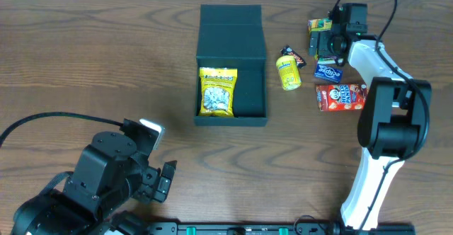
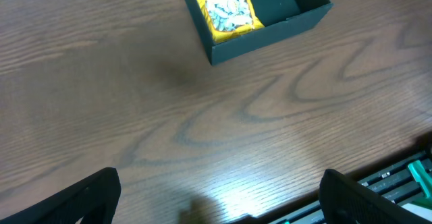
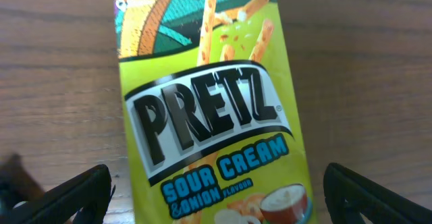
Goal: Pack container
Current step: 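Move the right gripper to the green Pretz box and grasp it, then lift the Pretz box and place it upright in the black box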
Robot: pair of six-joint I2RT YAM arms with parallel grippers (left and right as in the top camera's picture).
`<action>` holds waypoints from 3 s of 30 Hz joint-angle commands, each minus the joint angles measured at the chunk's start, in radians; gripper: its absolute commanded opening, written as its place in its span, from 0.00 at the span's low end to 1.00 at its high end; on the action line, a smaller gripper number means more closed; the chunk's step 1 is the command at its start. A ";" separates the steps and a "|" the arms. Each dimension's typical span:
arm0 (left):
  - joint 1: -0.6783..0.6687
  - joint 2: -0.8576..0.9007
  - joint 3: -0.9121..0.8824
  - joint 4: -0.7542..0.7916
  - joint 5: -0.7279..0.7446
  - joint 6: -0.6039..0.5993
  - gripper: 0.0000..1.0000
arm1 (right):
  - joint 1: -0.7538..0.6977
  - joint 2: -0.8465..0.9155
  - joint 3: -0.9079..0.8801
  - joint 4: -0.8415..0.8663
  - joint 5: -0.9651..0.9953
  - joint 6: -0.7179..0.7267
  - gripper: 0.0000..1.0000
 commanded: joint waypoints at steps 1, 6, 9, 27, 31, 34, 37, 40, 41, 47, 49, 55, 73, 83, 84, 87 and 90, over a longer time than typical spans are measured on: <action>0.002 0.000 0.004 -0.002 0.003 -0.007 0.95 | 0.000 0.035 0.001 0.001 -0.006 -0.014 0.99; 0.002 0.000 0.004 -0.001 0.003 -0.007 0.95 | 0.001 0.040 0.001 0.016 -0.002 -0.015 0.85; 0.002 0.000 0.004 -0.001 0.003 -0.007 0.95 | 0.001 0.040 0.001 0.017 0.010 -0.014 0.78; 0.002 0.000 0.004 -0.002 0.003 -0.007 0.95 | 0.035 0.036 0.465 -0.417 0.008 0.024 0.71; 0.002 0.000 0.004 -0.002 0.003 -0.007 0.95 | 0.080 0.036 0.590 -0.539 -0.016 0.042 0.71; 0.002 0.000 0.004 -0.001 0.003 -0.007 0.95 | 0.147 0.036 0.685 -0.656 -0.031 0.099 0.71; 0.002 0.000 0.004 -0.001 0.003 -0.008 0.95 | 0.224 0.036 0.746 -0.755 -0.061 0.153 0.72; 0.002 0.000 0.004 -0.002 0.003 -0.008 0.95 | 0.302 0.036 0.767 -0.841 -0.063 0.228 0.72; 0.002 0.000 0.004 -0.002 0.003 -0.007 0.95 | 0.325 0.036 0.767 -0.865 -0.063 0.251 0.72; 0.002 0.000 0.004 -0.002 0.003 -0.008 0.95 | 0.467 0.036 0.766 -1.004 -0.047 0.376 0.68; 0.002 0.000 0.004 -0.001 0.003 -0.007 0.95 | 0.507 0.036 0.764 -1.046 0.009 0.455 0.67; 0.002 0.000 0.004 -0.002 0.003 -0.008 0.95 | 0.587 0.036 0.731 -1.101 0.113 0.612 0.66; 0.002 0.000 0.004 -0.001 0.003 -0.008 0.95 | 0.647 0.036 0.423 -1.056 0.205 0.759 0.78; 0.002 0.000 0.004 -0.002 0.003 -0.007 0.95 | 0.646 0.036 0.418 -1.051 0.208 0.739 0.99; 0.002 0.000 0.004 -0.001 0.003 -0.008 0.95 | 0.646 0.036 0.424 -1.051 0.206 0.725 0.99; 0.002 0.000 0.004 -0.002 0.003 -0.007 0.95 | 0.646 0.035 0.454 -1.062 0.198 0.698 0.99; 0.002 0.000 0.004 -0.001 0.003 -0.008 0.95 | 0.642 0.025 0.492 -1.074 0.197 0.673 0.99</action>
